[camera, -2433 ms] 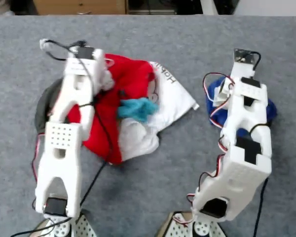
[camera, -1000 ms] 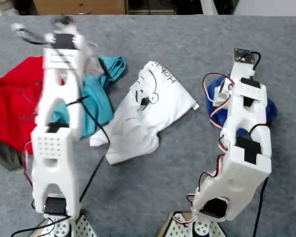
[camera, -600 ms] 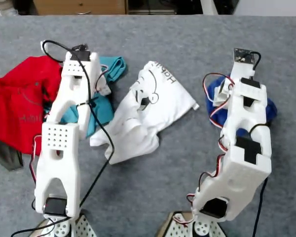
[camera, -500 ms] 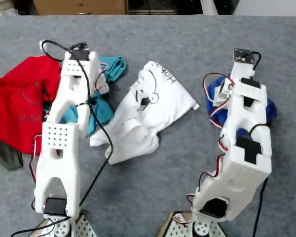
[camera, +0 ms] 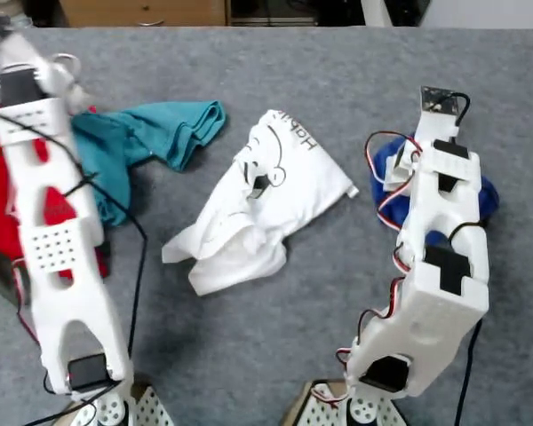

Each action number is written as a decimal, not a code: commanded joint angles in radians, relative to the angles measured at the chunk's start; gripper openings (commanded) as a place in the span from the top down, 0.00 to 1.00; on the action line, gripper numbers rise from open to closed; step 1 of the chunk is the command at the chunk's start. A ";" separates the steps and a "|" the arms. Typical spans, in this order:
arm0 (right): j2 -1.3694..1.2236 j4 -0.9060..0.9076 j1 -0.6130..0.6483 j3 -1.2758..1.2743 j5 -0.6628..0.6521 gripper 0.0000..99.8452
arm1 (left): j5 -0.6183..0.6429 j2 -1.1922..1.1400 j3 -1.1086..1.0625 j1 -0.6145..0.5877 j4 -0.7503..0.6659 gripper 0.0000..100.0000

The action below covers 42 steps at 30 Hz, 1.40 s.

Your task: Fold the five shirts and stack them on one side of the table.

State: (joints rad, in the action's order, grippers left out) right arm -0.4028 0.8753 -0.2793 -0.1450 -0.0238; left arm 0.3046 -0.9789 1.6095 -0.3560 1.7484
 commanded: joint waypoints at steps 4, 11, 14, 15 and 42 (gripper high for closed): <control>0.002 -0.026 0.016 -0.002 -0.003 0.99 | 0.008 0.134 0.057 -0.180 -0.041 0.98; 0.002 -0.026 0.016 -0.002 -0.003 0.99 | 0.008 0.150 0.057 -0.344 -0.078 0.98; 0.002 -0.026 0.018 -0.002 -0.003 0.99 | 0.009 0.182 0.058 -0.393 -0.078 0.98; 0.002 -0.026 0.018 -0.002 -0.003 0.99 | 0.009 0.197 0.063 -0.405 -0.078 0.98; -0.015 -0.025 0.018 0.005 -0.003 0.99 | 0.095 0.401 -0.244 -0.020 0.012 0.69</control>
State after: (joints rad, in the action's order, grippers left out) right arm -0.4120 0.8753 -0.2793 -0.1450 -0.0238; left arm 0.4058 -0.6782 1.4254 -0.4956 1.7499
